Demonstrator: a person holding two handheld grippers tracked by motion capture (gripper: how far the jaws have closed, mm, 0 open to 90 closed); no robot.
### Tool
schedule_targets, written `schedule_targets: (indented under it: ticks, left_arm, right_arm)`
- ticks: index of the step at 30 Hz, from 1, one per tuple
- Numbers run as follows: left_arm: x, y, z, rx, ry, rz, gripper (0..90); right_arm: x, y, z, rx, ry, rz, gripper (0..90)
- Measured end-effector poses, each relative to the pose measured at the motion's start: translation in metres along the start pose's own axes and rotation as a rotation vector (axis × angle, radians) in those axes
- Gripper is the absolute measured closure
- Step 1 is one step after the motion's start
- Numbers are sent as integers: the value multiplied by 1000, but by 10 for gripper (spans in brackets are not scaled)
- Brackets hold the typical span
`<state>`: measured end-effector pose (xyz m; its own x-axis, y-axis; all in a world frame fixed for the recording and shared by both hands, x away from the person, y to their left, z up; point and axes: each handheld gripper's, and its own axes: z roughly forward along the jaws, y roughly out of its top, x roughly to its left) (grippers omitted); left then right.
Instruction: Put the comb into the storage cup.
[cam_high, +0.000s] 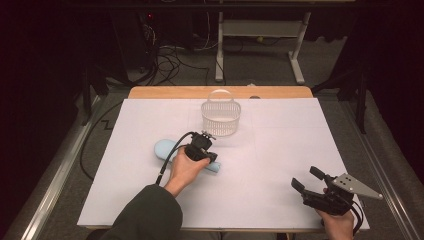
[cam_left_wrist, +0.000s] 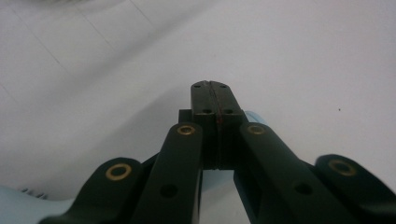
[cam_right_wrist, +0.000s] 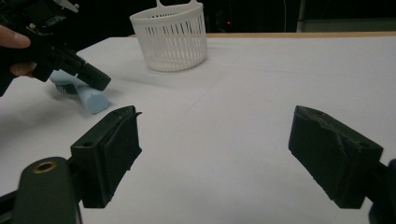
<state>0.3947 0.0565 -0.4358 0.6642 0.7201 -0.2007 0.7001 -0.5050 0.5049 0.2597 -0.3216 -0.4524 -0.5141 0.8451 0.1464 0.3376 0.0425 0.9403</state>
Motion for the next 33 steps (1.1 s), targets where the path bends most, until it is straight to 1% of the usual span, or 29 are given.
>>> schedule_targets:
  ticks: [3,10,12,16,19,30,33]
  left_arm:
    - [-1,-1,1,19,-7,1,900]
    - [-5,-3,1,37,-5,15,900]
    - [-7,-5,0,41,-12,21,900]
    - [-8,-11,-1,30,-34,23,900]
    - [-8,-15,-3,25,-42,22,900]
    - [-11,-28,-9,11,-41,43,900]
    - [-12,-32,-10,2,-45,42,900]
  right_arm:
    - [0,0,0,1,-1,-1,170]
    - [0,0,0,3,-2,-5,172]
    - [0,0,0,3,-1,-4,172]
    - [0,0,0,4,-1,-4,172]
    - [0,0,0,3,0,-4,172]
    - [0,0,1,3,-1,-5,172]
    - [0,0,0,2,-2,-6,172]
